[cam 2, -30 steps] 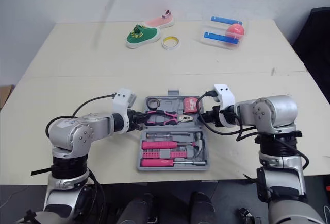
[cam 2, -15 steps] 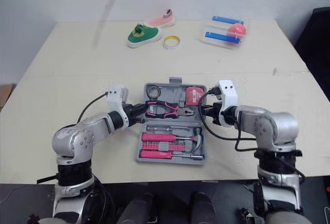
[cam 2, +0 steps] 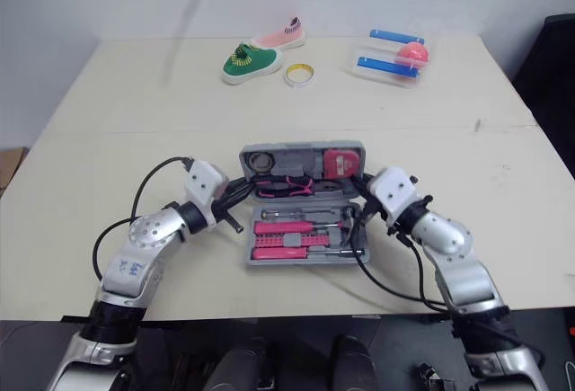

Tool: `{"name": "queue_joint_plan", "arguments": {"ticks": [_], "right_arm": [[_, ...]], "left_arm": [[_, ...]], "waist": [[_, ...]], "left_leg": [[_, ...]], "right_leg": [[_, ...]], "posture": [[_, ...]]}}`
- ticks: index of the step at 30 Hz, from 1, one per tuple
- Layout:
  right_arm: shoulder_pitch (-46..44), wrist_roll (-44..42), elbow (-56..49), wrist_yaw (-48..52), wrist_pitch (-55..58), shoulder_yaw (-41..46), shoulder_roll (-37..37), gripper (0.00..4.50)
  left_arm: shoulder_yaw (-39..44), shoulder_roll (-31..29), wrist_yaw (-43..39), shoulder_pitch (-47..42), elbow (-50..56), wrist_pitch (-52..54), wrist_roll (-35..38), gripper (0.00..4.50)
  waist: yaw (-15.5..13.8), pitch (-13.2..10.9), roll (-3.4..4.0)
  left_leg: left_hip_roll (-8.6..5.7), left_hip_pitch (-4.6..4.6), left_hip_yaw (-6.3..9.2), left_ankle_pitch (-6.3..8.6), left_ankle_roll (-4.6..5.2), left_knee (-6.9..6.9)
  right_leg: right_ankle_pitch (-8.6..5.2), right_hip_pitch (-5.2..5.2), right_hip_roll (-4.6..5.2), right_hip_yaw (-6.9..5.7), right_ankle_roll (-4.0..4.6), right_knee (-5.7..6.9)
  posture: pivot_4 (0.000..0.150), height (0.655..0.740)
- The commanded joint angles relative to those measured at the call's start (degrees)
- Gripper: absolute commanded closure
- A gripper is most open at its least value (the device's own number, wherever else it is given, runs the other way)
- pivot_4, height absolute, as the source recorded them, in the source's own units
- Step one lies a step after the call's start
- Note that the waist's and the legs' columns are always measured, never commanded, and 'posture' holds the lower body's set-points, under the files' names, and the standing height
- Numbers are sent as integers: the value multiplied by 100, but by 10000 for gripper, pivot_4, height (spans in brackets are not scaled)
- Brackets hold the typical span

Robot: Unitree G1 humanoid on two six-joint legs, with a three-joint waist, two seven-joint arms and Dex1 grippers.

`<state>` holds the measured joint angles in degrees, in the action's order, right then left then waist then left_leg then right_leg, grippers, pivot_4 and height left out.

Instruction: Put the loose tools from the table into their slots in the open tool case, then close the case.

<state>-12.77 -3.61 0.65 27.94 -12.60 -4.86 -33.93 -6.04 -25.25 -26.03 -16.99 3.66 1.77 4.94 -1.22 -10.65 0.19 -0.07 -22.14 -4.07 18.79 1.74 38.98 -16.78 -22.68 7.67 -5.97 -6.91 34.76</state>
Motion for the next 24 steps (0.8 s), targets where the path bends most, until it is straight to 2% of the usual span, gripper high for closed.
{"name": "queue_joint_plan", "arguments": {"ticks": [1, 4, 8, 9, 11, 13, 16, 17, 20, 22, 24], "right_arm": [[144, 721, 739, -187, -930, 120, -281, 44477], [165, 950, 1210, -305, -1583, 82, -256, 44477], [279, 911, 1198, -49, -2032, 35, -367, 44477], [322, 855, 1182, 38, -2096, 22, -398, 40714], [479, 1280, 1215, -263, -2565, 148, -574, 32744], [662, 1969, 1254, -805, -3053, 373, -812, 23261], [1029, 2269, 1628, -1209, -3229, 691, -1147, 8934], [1162, 2204, 1776, -1169, -3161, 756, -1275, 8479], [1399, 1824, 1974, -1099, -3065, 990, -1434, 8479], [1587, 1204, 1791, -682, -2816, 1113, -1530, 8479], [1801, 400, 1379, 145, -2515, 966, -1695, 8479]], "left_arm": [[130, -280, -8, 195, -219, -1246, -501, 45000], [64, -336, -38, 366, -454, -1726, -662, 45000], [57, -481, -246, 576, -547, -2087, -563, 45000], [65, -508, -300, 616, -549, -2154, -498, 41349], [105, -661, -435, 775, -588, -2511, -467, 33347], [227, -855, -413, 915, -622, -2769, -582, 24917], [490, -1311, -518, 1361, -792, -2856, -697, 11703], [680, -1432, -577, 1562, -863, -2683, -521, 7345], [1342, -1551, -689, 1973, -978, -1979, 249, 7345], [1700, -1628, -841, 1993, -912, -1567, 741, 7345], [1902, -1636, -952, 1806, -758, -1097, 1145, 7345]], "waist": [[15, 0, 0], [23, 0, 0], [26, 1, 1], [27, 1, 1], [32, 1, 1], [23, -1, 3], [42, -2, 4], [44, -1, 3], [57, 0, 3], [60, -3, 7], [48, -4, 8]], "left_leg": [[1, 1, -1, 0, 0, 1], [6, 6, 0, 0, 0, 0], [9, 13, 4, 1, 2, 0], [10, 15, 5, 2, 2, 0], [10, 15, 5, 2, 3, 0], [8, 15, 5, 5, 6, 0], [9, 13, 2, 6, 7, 0], [8, 16, 0, 6, 7, -1], [17, 34, -1, 19, 7, -3], [22, 90, 0, 33, 6, -17], [28, 104, 20, 47, 9, -18]], "right_leg": [[0, 0, 1, 0, 0, 3], [0, 4, 1, -3, 1, 2], [0, 15, 3, -6, 1, -1], [0, 18, 3, -7, 2, -1], [-1, 18, 5, -9, 2, -2], [-2, 18, 10, -11, 4, -2], [-2, 14, 12, -10, 4, -1], [-2, 15, 14, -9, 4, -6], [-5, 29, 40, -5, 10, -18], [-12, 79, 51, -13, 19, -38], [-14, 108, 53, -6, 20, -54]], "posture": [[1500, 7400], [1500, 7400], [1500, 7400], [1500, 7400], [1500, 7400], [1500, 7400], [1500, 7400], [1500, 7400], [1500, 7400], [1500, 7400], [1500, 7400]]}}
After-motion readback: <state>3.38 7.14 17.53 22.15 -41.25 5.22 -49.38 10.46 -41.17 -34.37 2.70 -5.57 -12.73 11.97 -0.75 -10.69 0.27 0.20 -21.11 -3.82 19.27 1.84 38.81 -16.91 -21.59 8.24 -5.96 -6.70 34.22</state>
